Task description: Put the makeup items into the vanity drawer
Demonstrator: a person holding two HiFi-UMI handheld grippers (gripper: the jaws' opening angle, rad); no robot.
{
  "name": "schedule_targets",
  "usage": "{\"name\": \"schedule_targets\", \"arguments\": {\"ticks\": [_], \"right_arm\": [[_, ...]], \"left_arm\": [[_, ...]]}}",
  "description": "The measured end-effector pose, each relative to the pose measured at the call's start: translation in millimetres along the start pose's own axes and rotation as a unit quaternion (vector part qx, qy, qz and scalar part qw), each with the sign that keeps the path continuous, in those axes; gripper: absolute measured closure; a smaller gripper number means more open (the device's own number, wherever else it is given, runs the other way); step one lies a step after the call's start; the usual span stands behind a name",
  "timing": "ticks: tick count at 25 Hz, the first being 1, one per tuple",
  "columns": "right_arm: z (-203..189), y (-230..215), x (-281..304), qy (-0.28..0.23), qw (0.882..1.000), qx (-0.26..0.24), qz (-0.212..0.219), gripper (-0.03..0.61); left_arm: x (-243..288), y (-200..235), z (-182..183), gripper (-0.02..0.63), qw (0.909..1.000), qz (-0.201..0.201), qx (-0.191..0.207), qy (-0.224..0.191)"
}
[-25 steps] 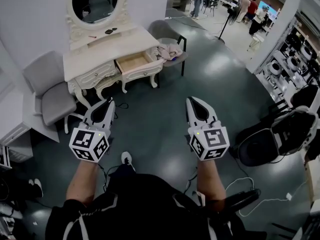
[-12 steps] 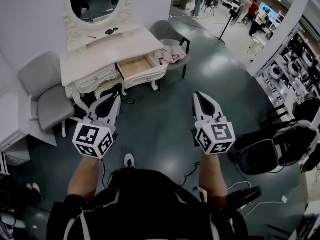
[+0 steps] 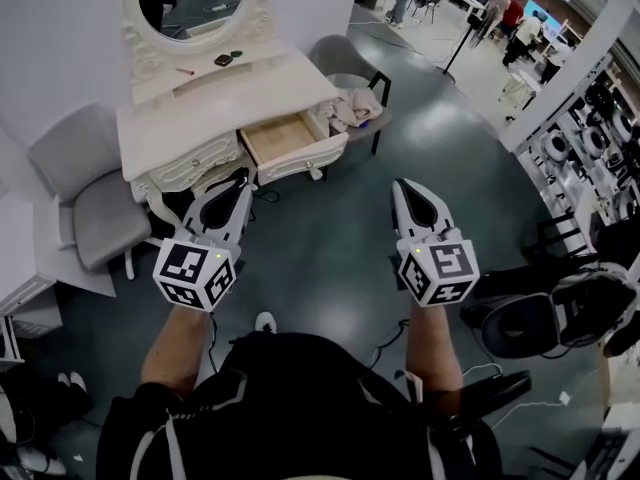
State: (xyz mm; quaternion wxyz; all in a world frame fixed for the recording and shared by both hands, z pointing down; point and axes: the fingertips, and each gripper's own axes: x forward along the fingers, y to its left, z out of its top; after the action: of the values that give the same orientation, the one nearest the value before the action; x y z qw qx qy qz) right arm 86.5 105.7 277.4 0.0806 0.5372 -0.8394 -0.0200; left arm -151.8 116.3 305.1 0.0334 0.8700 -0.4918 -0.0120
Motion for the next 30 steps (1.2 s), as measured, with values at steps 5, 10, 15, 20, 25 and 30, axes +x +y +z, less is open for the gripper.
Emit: {"name": "schedule_targets", "arguments": {"ticks": [5,10,15,20,25,30], "right_arm": [[5.3,1.8,38.9,0.002,1.000,0.008,-0.008,0.574],[4.0,11.8,70.6,0.008,1.000,0.001,-0.016,0.574],[4.0,20.6,98.4,0.016,1.000,0.003,-0.010,0.574],[7.6,18.6,130.2,0.010,1.000,-0.007,0.008,0.574],[3.2,-1.9,173.3,-0.001,1.000,0.005,0.031,0.574],[15.2,-31.2,212.1,-0.018,0.998,-0.011,0.061,0.574]], "left_arm": [[19.4,34.7,2.0,0.591,1.0000,-0.010,-0.002,0.000],[32.1,71.7,-4.0,0.591,0.9998,-0.018,-0.009,-0.001],[42.7,94.1,-9.1,0.591,0.9996,-0.024,-0.018,0.002],[61.4,108.5,-14.5,0.591,0.9996,-0.018,-0.022,0.006],[92.3,121.0,-9.8,0.591,1.0000,0.003,-0.007,0.001],[128.0,126.8,3.9,0.591,0.9996,0.029,-0.002,-0.008]]}}
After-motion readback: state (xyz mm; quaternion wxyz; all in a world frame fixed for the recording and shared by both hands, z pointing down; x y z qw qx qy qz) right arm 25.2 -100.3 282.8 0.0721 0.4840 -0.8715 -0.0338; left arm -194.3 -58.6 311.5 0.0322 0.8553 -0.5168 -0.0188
